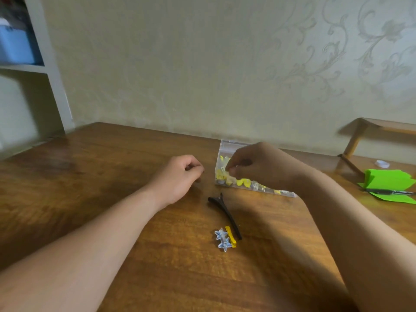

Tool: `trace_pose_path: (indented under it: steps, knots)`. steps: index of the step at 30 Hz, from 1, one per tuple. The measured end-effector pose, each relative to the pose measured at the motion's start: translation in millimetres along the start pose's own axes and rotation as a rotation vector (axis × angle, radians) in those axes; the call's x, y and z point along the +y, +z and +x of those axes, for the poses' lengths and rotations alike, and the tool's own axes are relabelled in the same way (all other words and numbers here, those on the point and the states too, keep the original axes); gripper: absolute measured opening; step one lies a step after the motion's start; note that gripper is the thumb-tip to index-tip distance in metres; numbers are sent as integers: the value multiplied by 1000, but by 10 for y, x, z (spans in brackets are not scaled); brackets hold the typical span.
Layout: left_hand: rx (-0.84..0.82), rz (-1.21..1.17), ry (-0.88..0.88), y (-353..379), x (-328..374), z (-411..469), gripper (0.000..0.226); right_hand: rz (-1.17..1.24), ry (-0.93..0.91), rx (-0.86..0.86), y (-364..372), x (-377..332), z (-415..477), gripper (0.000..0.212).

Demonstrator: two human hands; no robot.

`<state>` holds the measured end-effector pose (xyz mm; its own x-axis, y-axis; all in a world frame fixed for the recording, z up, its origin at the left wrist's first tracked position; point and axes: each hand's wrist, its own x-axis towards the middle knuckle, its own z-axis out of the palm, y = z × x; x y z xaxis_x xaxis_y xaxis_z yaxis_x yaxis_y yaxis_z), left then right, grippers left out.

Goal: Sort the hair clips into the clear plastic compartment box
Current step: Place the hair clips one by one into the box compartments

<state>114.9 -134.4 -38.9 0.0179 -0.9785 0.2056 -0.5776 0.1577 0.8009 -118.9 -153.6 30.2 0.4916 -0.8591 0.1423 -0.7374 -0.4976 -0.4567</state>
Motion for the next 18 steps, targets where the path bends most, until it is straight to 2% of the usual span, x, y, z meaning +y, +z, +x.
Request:
trace_pose_path:
  steps: [4,8,13,18]
  knots:
    - [8,7,-14,-6,3,0,16,-59,-61,-366,-21,-202,-92,9]
    - [9,-54,-12,-17,-33,4,16,-66,-94,-633,1,-351,-172,21]
    - [19,-72,-10,-9,-30,13,15,-144,-105,-695,125,-423,-183,32]
    - [12,-71,-6,-7,-23,5,15,-93,-102,-622,207,-400,-168,20]
